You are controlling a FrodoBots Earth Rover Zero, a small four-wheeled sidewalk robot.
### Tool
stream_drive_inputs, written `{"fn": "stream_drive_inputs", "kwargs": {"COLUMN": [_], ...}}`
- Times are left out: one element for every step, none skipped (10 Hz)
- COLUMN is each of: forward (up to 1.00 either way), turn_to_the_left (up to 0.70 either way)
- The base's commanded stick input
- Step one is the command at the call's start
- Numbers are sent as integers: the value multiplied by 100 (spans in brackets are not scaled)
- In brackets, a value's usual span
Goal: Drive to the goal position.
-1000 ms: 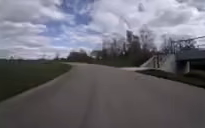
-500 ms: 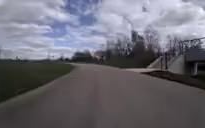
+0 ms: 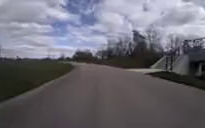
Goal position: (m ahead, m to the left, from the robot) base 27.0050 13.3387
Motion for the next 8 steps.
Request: {"fn": "stream_drive_inputs", "kwargs": {"forward": [100,100,100,100,100,100,100,100], "turn_to_the_left": [0,0,0,0,0,0,0,0]}}
